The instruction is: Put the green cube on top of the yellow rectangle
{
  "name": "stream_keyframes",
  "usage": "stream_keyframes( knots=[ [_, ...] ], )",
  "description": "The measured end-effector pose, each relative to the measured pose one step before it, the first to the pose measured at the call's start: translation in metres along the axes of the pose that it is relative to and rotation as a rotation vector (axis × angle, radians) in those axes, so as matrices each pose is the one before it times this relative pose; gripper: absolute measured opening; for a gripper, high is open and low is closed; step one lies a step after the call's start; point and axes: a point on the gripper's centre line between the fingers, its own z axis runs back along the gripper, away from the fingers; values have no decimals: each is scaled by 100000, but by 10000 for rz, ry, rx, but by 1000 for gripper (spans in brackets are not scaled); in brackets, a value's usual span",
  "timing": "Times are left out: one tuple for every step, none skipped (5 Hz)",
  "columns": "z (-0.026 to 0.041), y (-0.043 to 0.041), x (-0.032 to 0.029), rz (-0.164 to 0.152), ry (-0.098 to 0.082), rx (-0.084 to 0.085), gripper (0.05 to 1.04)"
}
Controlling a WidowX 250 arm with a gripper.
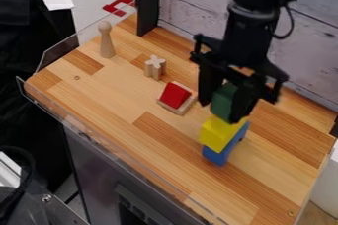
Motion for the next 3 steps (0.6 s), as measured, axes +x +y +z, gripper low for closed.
stream_keyframes(
  knots=[
    [-127,-264,-82,-21,11,-43,567],
    [-681,-4,-23,6,217,-44,621],
    [-65,78,-166,8,121,-8,919]
  ],
)
